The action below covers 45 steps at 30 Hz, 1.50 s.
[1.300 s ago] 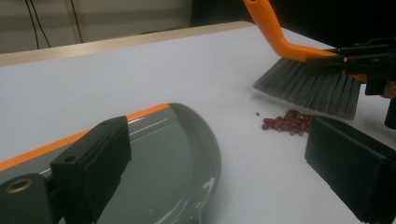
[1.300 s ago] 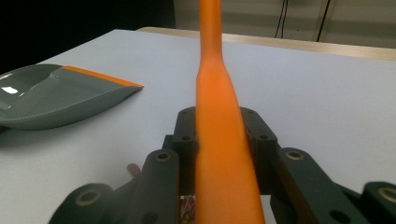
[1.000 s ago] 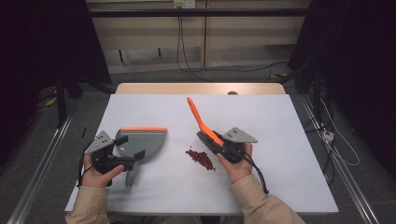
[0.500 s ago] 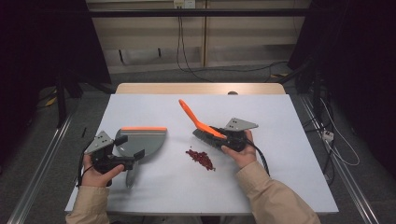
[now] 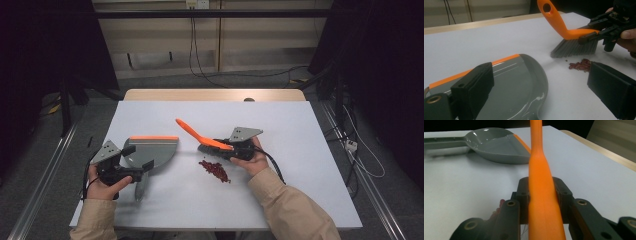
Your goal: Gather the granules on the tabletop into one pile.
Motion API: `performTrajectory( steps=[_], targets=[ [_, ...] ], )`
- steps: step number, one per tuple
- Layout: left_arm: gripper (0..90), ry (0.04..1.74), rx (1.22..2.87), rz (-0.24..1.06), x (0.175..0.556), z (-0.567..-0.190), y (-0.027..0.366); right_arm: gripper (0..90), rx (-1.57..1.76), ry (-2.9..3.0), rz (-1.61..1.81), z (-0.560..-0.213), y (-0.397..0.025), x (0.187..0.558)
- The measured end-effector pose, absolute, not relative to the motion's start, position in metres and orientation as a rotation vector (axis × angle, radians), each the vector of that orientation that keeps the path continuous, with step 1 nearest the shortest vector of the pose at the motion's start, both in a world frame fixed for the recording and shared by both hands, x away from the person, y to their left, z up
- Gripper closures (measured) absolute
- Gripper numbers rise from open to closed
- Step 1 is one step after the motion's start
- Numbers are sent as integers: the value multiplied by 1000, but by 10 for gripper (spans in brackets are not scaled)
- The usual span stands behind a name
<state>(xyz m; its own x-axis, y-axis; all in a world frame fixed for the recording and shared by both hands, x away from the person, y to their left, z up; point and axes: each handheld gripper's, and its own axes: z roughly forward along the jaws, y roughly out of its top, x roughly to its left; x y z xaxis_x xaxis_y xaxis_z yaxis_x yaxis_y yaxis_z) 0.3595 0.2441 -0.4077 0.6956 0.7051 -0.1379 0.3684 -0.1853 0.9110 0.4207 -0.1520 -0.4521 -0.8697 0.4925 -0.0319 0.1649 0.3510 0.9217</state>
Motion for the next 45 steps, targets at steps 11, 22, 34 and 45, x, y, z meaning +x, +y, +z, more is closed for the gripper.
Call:
performTrajectory(
  steps=[11,22,34,45],
  targets=[
    [69,852,1806,378,360,-409,244,711,470,2421,1525,-447,-150,407],
    [68,847,1807,376,359,-408,243,711,445,2434,1528,-447,-154,392],
    [68,850,1811,376,358,-409,243,711,434,2452,1533,-445,-154,388],
    [66,845,1812,373,358,-408,243,713,466,2426,1547,-443,-156,388]
  ],
)
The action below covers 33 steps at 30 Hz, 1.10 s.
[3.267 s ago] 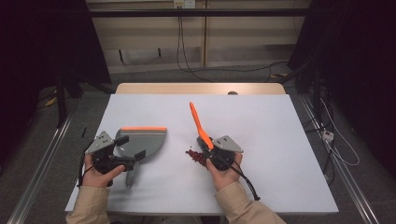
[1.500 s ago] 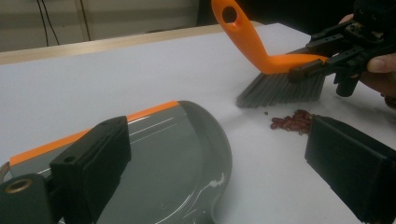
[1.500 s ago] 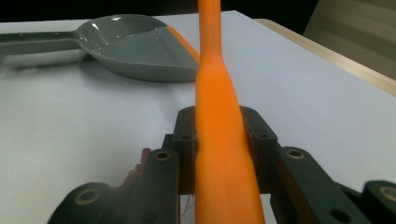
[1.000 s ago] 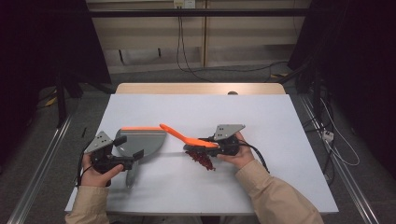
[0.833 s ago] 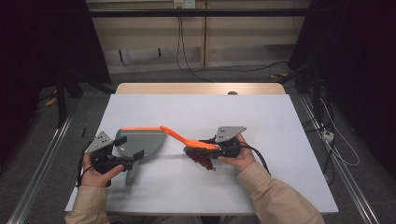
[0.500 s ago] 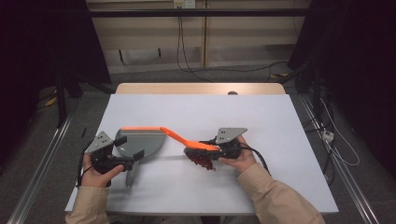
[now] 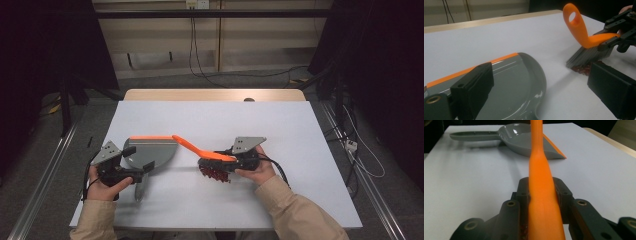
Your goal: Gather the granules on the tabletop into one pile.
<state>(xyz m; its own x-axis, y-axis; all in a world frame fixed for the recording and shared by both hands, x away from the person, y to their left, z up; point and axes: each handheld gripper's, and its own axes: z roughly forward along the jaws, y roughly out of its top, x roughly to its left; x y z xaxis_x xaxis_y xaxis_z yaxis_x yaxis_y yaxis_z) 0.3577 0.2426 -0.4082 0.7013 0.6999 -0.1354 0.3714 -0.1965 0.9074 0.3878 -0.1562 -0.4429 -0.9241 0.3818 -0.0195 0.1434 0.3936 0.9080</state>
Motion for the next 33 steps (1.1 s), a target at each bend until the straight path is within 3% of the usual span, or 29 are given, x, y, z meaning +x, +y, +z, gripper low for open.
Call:
performTrajectory(
  steps=[16,33],
  targets=[
    [62,842,1822,363,355,-407,240,713,622,2334,1596,-432,-171,386],
    [60,849,1874,354,344,-413,233,713,760,2234,1592,-430,-197,359]
  ],
)
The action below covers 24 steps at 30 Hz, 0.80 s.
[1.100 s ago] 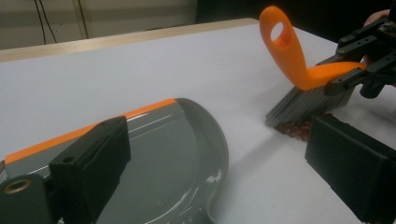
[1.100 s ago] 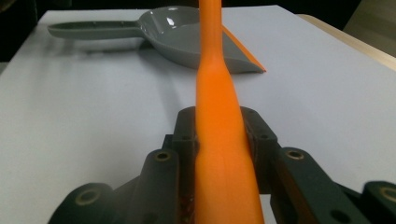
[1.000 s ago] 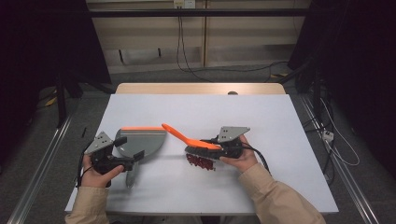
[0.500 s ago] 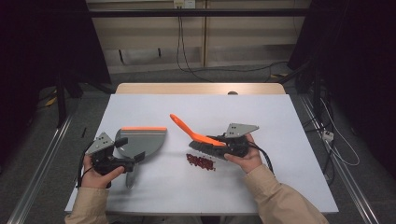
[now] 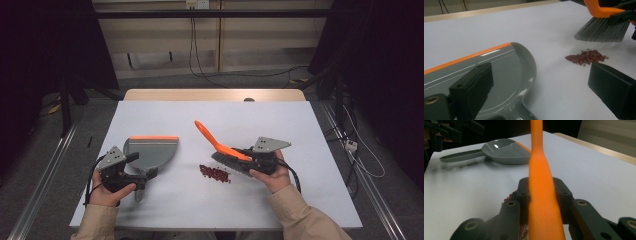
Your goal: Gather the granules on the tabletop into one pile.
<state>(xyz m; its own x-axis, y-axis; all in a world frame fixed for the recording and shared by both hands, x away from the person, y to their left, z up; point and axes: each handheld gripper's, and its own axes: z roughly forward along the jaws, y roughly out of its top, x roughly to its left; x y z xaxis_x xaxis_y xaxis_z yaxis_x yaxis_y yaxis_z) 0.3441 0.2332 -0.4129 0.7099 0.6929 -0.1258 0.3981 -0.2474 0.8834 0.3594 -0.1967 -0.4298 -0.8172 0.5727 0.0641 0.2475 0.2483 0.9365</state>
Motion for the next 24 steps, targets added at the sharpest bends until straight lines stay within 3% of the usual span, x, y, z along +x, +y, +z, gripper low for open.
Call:
performTrajectory(
  steps=[24],
  targets=[
    [61,891,1923,380,328,-423,239,713,811,2202,1583,-432,-205,343]
  ],
)
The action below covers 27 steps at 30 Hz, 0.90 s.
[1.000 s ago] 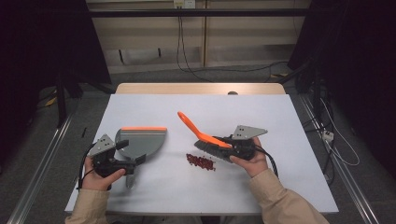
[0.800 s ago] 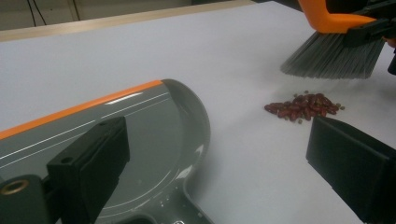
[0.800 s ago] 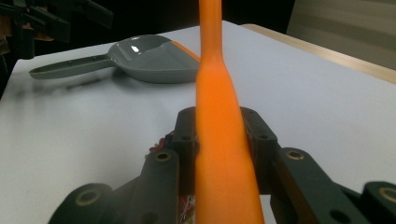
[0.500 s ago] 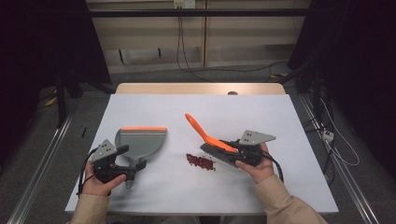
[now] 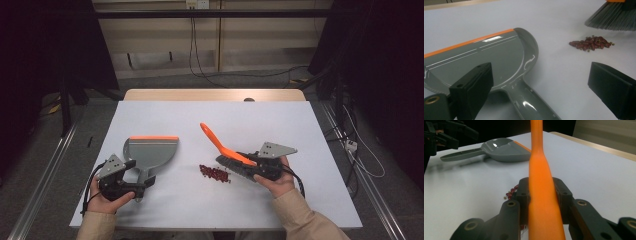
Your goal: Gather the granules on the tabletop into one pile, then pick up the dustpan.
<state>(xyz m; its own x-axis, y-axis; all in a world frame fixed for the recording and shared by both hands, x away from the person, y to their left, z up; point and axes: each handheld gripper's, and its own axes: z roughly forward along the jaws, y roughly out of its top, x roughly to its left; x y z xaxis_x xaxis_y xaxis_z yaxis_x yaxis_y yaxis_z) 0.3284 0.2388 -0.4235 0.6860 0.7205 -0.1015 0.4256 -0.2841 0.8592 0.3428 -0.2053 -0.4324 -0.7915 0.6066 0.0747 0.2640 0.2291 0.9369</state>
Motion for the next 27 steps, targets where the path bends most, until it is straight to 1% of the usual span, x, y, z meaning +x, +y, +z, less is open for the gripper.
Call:
performTrajectory(
  steps=[12,18,21,23,27],
  targets=[
    [65,945,1973,437,325,-433,240,713,811,2169,1610,-431,-208,340],
    [65,1012,1946,459,326,-436,243,713,810,2171,1617,-432,-207,341],
    [67,1039,1957,476,328,-438,242,713,811,2169,1620,-432,-206,341],
    [88,1056,1982,500,328,-440,244,713,806,2168,1618,-432,-206,340],
    [97,1112,1976,483,329,-443,249,713,809,2164,1612,-432,-208,339]
  ],
)
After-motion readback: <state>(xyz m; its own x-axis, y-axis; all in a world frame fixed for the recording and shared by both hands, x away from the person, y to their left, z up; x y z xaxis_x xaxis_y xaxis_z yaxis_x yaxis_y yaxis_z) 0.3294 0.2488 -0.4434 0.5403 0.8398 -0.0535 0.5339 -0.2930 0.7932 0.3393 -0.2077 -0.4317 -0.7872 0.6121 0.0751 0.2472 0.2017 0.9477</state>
